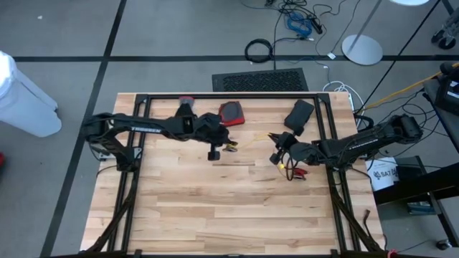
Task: Coil cords
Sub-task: Coil the yellow wire onto the spool
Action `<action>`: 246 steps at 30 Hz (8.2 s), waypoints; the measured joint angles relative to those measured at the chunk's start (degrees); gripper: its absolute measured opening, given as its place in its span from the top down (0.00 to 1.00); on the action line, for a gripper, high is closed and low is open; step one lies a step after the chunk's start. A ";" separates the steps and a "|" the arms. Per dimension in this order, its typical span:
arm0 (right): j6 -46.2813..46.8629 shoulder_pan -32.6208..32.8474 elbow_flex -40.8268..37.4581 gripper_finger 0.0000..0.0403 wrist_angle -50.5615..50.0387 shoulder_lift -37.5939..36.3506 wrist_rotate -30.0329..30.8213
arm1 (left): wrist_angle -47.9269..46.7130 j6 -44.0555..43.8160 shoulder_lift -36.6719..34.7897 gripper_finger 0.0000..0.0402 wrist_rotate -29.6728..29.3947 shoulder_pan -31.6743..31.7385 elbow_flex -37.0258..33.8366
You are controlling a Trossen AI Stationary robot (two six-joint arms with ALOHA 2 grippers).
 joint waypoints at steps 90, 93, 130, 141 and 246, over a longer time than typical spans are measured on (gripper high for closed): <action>-2.58 -1.12 3.30 1.00 14.79 18.80 -0.31 | 38.46 -28.70 15.17 1.00 2.13 3.57 9.20; -2.27 -1.10 2.26 1.00 14.75 18.80 -0.32 | 37.81 -28.68 14.91 1.00 4.28 4.11 9.20; -8.94 -1.25 3.94 1.00 10.49 18.40 -1.99 | 14.19 -4.18 14.72 1.00 -1.56 1.39 9.38; -7.09 -2.70 5.55 1.00 8.65 18.38 -3.07 | 14.89 3.61 14.74 1.00 -19.25 -3.09 10.40; 8.36 -3.61 5.20 0.81 5.21 27.78 -16.74 | 20.83 31.15 33.08 0.93 -29.50 -8.32 10.69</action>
